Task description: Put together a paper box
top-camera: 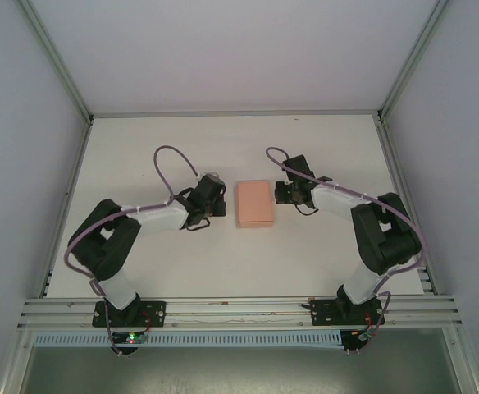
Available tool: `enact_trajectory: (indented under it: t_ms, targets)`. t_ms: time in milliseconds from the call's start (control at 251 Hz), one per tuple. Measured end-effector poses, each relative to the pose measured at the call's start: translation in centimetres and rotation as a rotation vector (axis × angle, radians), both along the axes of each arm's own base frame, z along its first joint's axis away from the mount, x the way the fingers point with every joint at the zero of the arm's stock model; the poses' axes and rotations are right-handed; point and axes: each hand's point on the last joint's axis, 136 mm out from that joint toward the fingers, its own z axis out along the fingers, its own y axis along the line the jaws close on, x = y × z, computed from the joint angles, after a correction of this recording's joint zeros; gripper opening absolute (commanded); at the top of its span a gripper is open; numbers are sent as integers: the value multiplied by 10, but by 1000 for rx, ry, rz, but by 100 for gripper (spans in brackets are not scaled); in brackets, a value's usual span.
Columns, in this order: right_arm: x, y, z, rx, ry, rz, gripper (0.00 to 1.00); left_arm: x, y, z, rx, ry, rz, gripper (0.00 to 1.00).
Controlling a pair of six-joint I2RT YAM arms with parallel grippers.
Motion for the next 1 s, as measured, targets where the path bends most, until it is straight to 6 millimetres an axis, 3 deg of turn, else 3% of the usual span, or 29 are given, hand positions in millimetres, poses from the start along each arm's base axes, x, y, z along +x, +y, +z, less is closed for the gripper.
enact_trajectory:
  t_ms: [184, 371, 499, 722, 998]
  targets:
    - [11, 9, -13, 20, 14, 14, 14, 39, -32, -9, -67, 11, -28, 1]
    - [16, 12, -25, 64, 33, 15, 13, 49, -49, -21, -155, 38, -58, 0]
    - [22, 16, -28, 89, 53, 34, 12, 43, -49, -22, -219, 10, -58, 0]
    - [28, 23, -28, 66, 104, 122, 9, 5, -55, -23, -239, -5, -95, 0]
    - [30, 27, -29, 43, 106, 192, 9, 6, -56, -21, -281, -34, -69, 0]
